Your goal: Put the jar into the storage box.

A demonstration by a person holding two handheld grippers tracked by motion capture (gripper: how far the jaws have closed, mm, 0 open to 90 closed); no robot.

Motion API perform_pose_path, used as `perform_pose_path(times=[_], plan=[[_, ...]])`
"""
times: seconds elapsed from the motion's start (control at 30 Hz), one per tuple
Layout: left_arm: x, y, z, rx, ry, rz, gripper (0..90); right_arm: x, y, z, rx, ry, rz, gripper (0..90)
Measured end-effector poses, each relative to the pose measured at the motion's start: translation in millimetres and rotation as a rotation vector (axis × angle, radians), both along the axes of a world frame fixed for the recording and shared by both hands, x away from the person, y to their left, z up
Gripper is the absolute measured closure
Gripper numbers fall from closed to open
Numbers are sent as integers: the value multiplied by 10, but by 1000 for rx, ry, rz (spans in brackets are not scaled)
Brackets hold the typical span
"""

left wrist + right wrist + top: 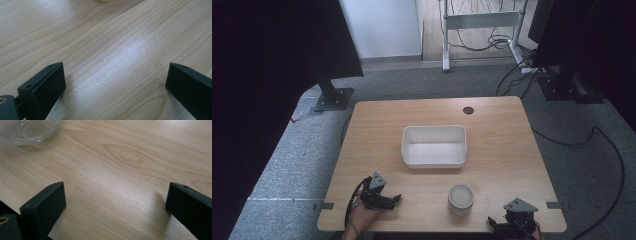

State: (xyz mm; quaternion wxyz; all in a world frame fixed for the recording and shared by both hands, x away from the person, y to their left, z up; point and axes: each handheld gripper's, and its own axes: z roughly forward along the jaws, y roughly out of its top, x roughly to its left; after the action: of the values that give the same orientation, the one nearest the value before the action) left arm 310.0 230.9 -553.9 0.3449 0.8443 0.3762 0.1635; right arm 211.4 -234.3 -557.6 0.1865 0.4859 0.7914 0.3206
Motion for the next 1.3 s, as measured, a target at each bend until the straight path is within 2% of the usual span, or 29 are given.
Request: perform_pose_path(times=[1.0,1.3], plan=[[1,-1,-3,1,3,13,5,-8,18,0,-8,4,32,0],[-1,0,-3,1,3,21,6,-13,57,9,25,-2,60,0]])
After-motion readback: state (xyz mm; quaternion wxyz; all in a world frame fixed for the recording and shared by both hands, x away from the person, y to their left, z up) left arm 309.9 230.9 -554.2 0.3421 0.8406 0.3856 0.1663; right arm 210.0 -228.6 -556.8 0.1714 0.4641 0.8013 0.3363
